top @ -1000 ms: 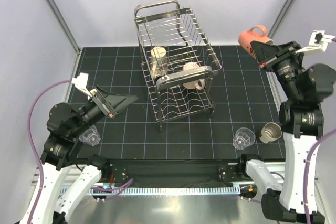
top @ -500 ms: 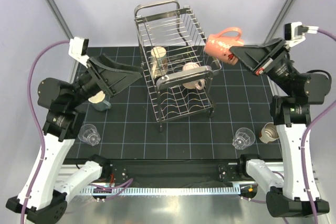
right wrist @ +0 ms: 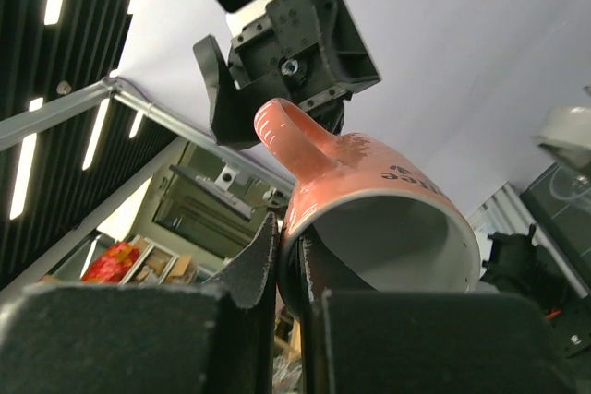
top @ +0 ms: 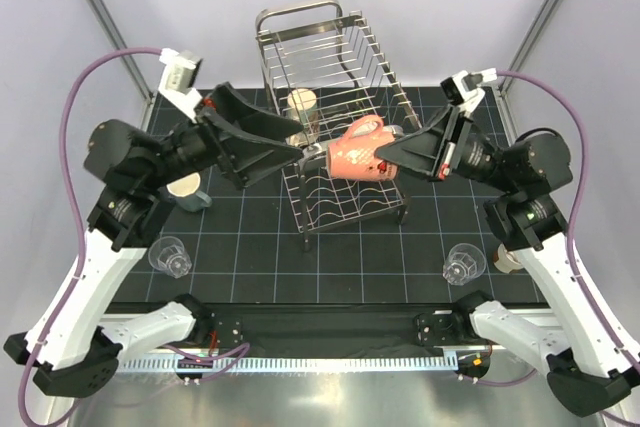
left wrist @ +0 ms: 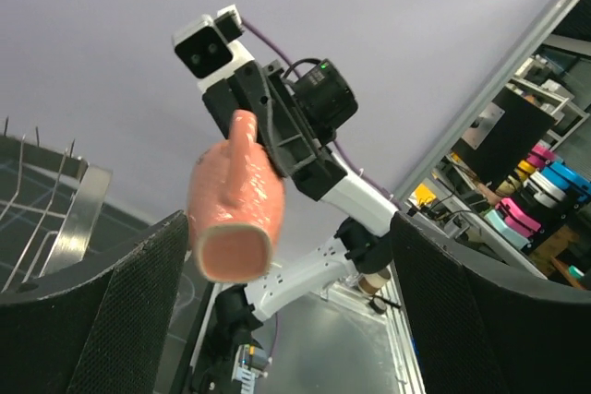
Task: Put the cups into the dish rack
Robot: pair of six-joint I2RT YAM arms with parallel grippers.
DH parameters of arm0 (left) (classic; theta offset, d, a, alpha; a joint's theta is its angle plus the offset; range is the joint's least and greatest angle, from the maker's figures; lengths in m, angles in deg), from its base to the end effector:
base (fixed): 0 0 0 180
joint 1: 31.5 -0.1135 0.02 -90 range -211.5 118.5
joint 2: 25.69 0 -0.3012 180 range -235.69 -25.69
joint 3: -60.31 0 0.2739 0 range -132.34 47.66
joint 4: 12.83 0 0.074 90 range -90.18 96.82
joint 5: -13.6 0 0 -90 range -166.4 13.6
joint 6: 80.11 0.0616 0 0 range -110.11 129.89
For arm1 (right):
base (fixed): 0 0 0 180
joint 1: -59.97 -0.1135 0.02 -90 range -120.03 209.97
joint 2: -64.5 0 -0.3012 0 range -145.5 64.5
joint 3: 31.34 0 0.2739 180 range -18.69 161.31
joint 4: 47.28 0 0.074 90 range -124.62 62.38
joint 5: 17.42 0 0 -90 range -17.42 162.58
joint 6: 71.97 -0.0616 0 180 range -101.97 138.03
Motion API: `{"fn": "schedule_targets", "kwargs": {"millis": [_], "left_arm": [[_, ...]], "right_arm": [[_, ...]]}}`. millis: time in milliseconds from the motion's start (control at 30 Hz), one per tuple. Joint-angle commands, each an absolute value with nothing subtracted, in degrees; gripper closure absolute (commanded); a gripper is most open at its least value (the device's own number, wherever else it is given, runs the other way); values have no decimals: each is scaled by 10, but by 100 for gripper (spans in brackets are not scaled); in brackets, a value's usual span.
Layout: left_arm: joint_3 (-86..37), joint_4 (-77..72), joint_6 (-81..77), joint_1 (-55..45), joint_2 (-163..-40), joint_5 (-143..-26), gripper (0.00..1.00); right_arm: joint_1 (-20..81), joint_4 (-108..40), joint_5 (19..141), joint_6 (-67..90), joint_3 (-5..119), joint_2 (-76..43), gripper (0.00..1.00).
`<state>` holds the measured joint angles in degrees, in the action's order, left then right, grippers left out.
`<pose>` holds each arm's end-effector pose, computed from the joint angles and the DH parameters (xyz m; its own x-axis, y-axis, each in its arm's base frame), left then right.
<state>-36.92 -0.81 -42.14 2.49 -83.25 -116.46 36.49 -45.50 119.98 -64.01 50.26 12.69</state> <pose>0.1242 -0.1316 0.5988 -0.4732 -0.4086 -0.7804 0.8574 -0.0102 -0.5145 0.1412 0.1108 0.5406 -0.7978 0.3843 -0.4646 -0.5465 -0.1352 0.8265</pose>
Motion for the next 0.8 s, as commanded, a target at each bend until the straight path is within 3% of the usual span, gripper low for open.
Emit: {"fn": "schedule_targets", "kwargs": {"millis": [0,400,767], "left_arm": [[-385,66,-344,52,-841,-1127,14],[-387,133,-277,115,-843,-1077,18],[-317,125,-282,114,-769,-1051,8]], "right_arm": [[322,-442,1164,-618,527,120,96],[196,-423,1110,-569,554,75,96],[185,-467,1091,-581,546,101,96]]}}
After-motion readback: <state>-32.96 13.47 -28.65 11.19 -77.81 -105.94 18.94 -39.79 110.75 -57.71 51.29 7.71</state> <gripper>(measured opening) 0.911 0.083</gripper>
